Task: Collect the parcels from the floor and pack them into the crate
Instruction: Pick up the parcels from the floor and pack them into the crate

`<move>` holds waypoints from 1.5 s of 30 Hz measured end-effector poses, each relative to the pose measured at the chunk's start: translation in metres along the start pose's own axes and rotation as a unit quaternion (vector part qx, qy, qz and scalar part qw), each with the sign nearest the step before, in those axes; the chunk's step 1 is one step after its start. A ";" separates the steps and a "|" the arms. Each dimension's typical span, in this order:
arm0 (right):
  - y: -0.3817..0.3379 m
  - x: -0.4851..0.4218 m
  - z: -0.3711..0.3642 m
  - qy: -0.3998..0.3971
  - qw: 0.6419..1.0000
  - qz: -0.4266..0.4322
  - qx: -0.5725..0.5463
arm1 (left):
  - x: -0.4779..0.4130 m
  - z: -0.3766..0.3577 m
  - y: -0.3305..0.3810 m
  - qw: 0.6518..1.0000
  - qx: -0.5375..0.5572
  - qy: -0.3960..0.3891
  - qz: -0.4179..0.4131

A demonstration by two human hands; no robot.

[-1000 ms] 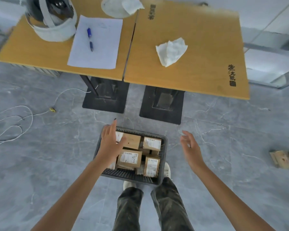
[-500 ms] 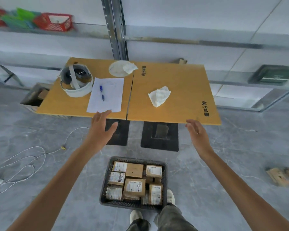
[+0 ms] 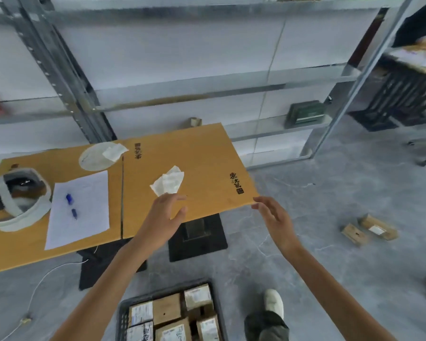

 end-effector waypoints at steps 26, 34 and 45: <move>0.108 -0.198 0.472 0.252 0.964 -0.070 -0.039 | -0.330 -0.257 0.277 0.984 0.042 -0.150 -0.090; 0.122 -0.287 0.517 0.292 0.949 -0.111 -0.040 | -0.468 -0.278 0.292 0.983 0.029 -0.154 -0.090; 0.159 -0.371 0.560 0.366 0.893 -0.254 -0.064 | -0.622 -0.443 0.468 0.917 0.052 -0.321 -0.230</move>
Point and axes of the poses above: each hand's wrist, its own x-axis away from the middle knuckle, its own z-axis out of the back of the hand, y = z × x, the point moved 7 cm from there along -x, towards the middle knuckle, and after that the axes turned 2 degrees about -z, right-handed, at the moved point
